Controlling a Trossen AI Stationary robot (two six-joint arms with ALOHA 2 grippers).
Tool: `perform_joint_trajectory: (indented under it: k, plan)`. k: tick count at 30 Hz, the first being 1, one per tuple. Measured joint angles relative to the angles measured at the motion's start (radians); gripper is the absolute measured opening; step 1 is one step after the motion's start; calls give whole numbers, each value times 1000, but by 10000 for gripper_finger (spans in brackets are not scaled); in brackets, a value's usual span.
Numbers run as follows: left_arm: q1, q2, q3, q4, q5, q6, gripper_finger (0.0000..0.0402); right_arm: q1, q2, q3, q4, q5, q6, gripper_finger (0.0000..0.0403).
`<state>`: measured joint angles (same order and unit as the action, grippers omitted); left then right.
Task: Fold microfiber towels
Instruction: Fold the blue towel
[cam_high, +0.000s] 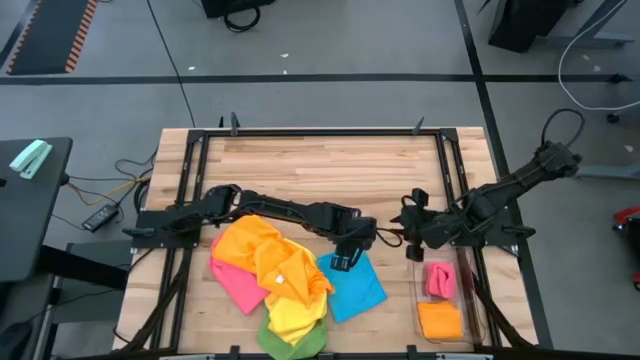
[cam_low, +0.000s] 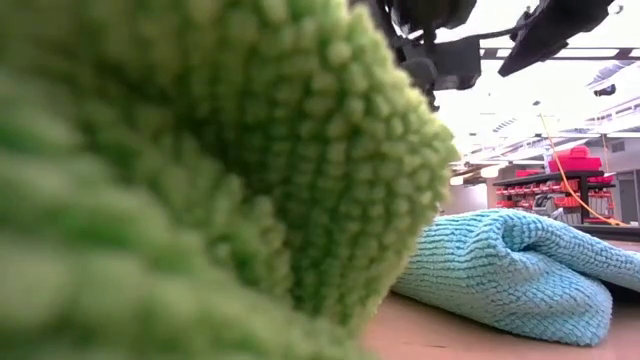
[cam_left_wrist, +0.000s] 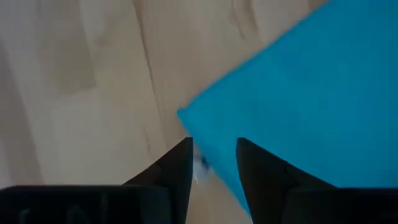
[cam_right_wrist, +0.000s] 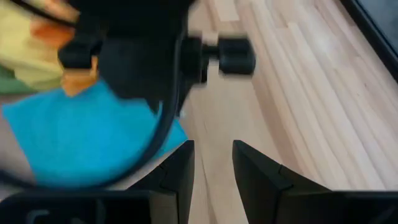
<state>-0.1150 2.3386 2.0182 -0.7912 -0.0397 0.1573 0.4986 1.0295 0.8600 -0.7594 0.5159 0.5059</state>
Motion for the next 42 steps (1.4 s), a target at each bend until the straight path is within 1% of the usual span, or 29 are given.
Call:
perform_joint_trajectory:
  k: [6,11,14,18,20,22,26,28,32,36,42]
  plan:
    - [32,59,0,29,-1,64,130,-24,46,0,72,2,-1,117]
    - [62,93,1,26,0,89,122,-25,81,0,79,-3,41,117]
    - [69,97,2,29,21,91,118,-26,98,0,81,-1,45,117]
    - [72,103,3,31,97,134,110,-41,110,0,79,-1,44,117]
    - [70,97,2,26,100,152,105,-53,111,0,78,-1,41,117]
    - [75,96,1,21,154,175,100,-66,111,0,79,-2,24,117]
    - [84,92,-1,15,341,183,92,-80,108,0,79,-1,-2,118]
    - [86,91,-1,13,404,192,90,-85,108,0,79,-4,-18,117]
    - [86,91,-1,34,443,192,90,-93,108,0,83,-5,-39,117]
    - [91,90,-1,36,534,194,93,-103,108,0,85,-4,-55,117]
    - [91,89,-1,38,586,195,94,-108,108,0,99,-4,-66,117]
